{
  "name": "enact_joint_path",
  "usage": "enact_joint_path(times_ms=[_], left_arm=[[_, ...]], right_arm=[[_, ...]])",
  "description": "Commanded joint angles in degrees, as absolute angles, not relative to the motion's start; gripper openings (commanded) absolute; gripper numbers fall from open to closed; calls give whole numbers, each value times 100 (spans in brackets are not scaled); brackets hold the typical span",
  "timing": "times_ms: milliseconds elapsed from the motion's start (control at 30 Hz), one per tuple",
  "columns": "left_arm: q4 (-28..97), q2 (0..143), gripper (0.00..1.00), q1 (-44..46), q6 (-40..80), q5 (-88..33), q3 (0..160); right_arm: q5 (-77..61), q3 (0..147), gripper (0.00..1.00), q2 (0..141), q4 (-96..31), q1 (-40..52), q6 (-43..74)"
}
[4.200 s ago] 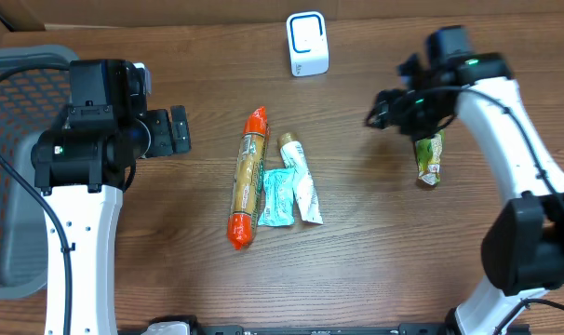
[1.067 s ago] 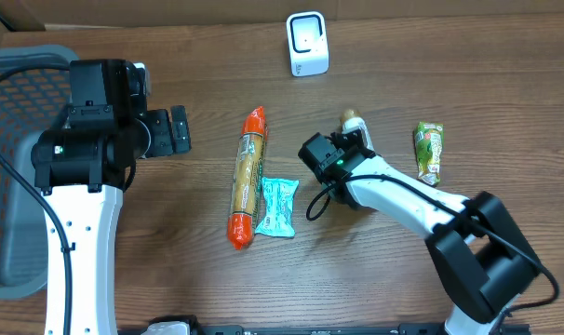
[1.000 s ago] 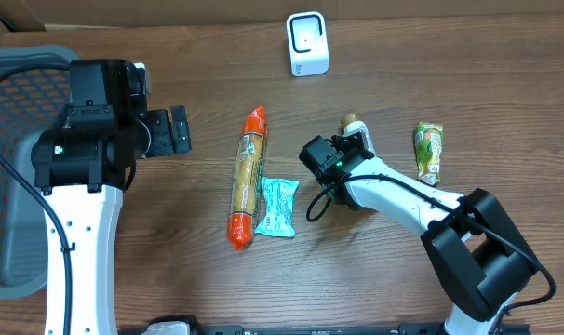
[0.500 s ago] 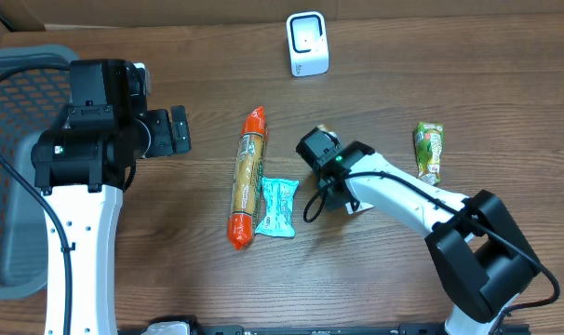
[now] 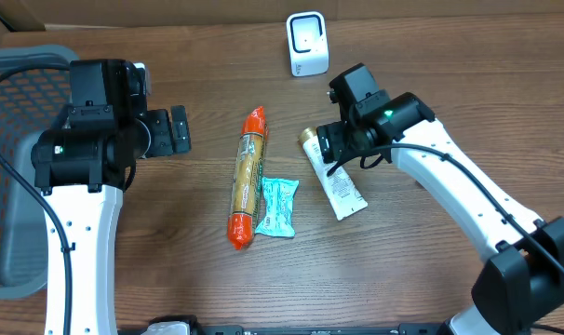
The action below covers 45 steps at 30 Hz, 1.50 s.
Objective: Scan the item barcode
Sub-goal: 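Lift the white tube with the right gripper and turn it upright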
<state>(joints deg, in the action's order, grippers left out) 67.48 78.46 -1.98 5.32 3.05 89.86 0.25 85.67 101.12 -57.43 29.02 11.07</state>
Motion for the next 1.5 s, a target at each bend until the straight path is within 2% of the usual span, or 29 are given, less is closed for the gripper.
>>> enact_joint_path(times_ms=[0, 67, 133, 267, 367, 700, 800, 1067, 1133, 1200, 1300, 1467], left_arm=[[6729, 7863, 100, -185, 381, 338, 9089], [6729, 7863, 100, -185, 381, 338, 9089], [6729, 7863, 100, -185, 381, 338, 9089], [6729, 7863, 100, -185, 381, 338, 9089], [6726, 7863, 100, -185, 381, 338, 9089], [6729, 7863, 100, -185, 381, 338, 9089], [6729, 7863, 99, -185, 381, 338, 9089], [6729, 7863, 100, -185, 381, 338, 9089], [6729, 7863, 99, -185, 381, 338, 9089], [6729, 7863, 99, -185, 381, 338, 9089], [6729, 7863, 99, -185, 381, 338, 9089], [6729, 7863, 100, -185, 381, 338, 9089]], right_arm=[[-681, 8259, 89, 10396, -5645, 2912, 587], [-770, 8062, 97, 10532, -5500, 2912, 250], [-784, 7950, 100, 10669, -5435, 2912, -106], [-897, 7883, 100, 10921, -5277, 2818, -838], [-1671, 7883, 99, 11135, -5009, 2556, -1328], [-3424, 7881, 92, 11789, -5142, 1608, -2493], [-3662, 7881, 88, 11974, -5153, 1557, -2655], [-3758, 7881, 83, 12333, -4974, 1782, -2532], [-3752, 7874, 77, 12411, -4956, 1831, -2477], [-3691, 7874, 62, 12433, -4919, 1831, -2265], [-3684, 7870, 47, 12433, -4908, 1826, -2067], [-3736, 7870, 9, 12433, -4886, 1833, -1592]])
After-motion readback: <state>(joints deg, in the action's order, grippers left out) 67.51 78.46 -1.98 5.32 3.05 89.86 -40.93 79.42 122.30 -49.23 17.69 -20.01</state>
